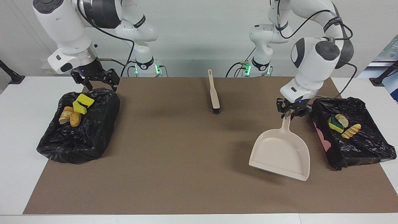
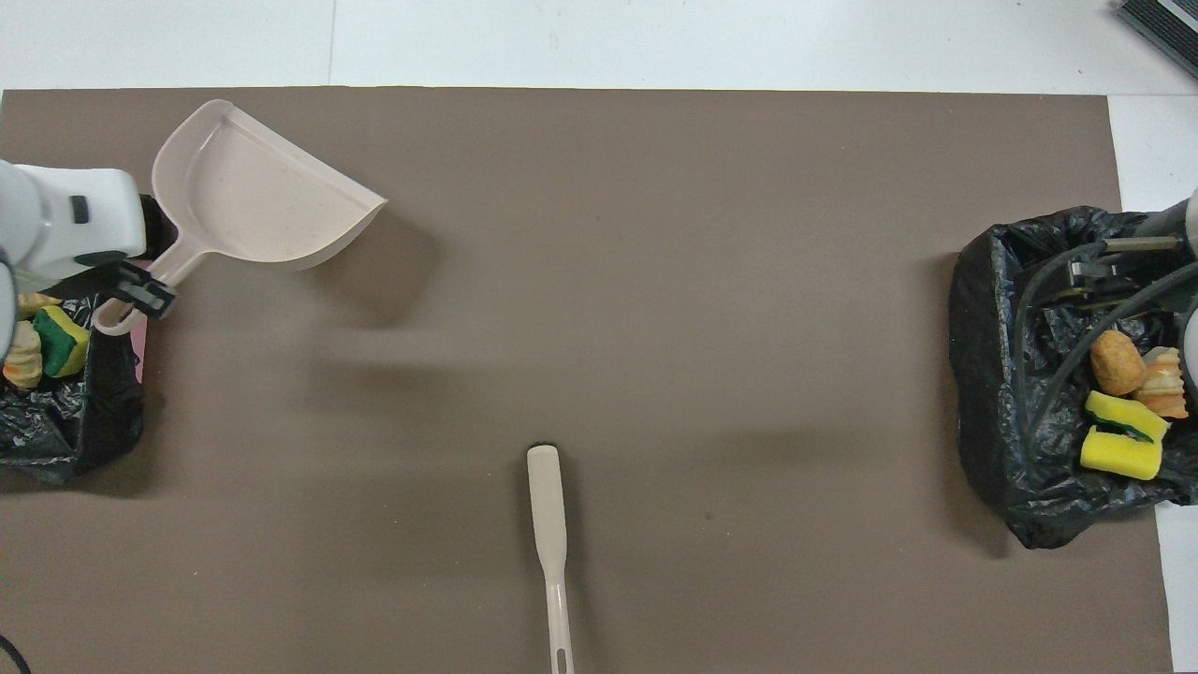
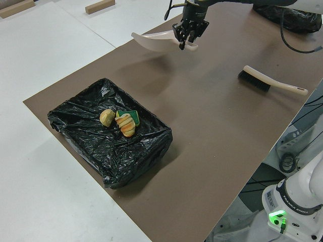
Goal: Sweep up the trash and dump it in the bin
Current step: 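Return the dustpan to the table center with the left gripper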
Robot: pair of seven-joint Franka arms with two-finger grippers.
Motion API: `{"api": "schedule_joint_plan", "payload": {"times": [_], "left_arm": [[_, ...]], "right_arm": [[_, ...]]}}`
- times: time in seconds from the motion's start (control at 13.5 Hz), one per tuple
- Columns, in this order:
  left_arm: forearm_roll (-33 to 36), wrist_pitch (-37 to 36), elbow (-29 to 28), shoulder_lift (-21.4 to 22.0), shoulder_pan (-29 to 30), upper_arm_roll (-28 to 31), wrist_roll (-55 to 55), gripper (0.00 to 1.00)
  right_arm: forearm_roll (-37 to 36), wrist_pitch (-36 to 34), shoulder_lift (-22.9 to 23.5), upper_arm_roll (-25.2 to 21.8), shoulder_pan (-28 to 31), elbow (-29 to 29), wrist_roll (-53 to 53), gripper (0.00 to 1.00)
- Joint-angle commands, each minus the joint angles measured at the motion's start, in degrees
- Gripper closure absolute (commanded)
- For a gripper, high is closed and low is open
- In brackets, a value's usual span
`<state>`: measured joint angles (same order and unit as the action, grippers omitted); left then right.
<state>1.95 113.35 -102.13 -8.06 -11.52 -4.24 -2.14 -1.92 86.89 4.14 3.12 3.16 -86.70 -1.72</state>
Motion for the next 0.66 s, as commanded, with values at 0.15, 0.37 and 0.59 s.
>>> {"api": "schedule_joint_plan", "payload": {"times": [0.15,0.37,0.59], "left_arm": [[-0.9,12.4,0.1,-7.7,-12.2,1.3,20.6,1.0],[-1.0,17.8,0.1,-11.2,-16.1,1.3,27.8,1.0],[-0.7,17.1,0.4,-14.0,-18.6,1.3,33.2,0.97]], "right_arm": [[1.2,-0.5,0.4,-0.5,-0.1,1.0,1.0,0.0],[1.2,-0.5,0.4,-0.5,-0.1,1.0,1.0,0.0],[1.2,-0.5,0.4,-0.5,-0.1,1.0,1.0,0.0]]}}
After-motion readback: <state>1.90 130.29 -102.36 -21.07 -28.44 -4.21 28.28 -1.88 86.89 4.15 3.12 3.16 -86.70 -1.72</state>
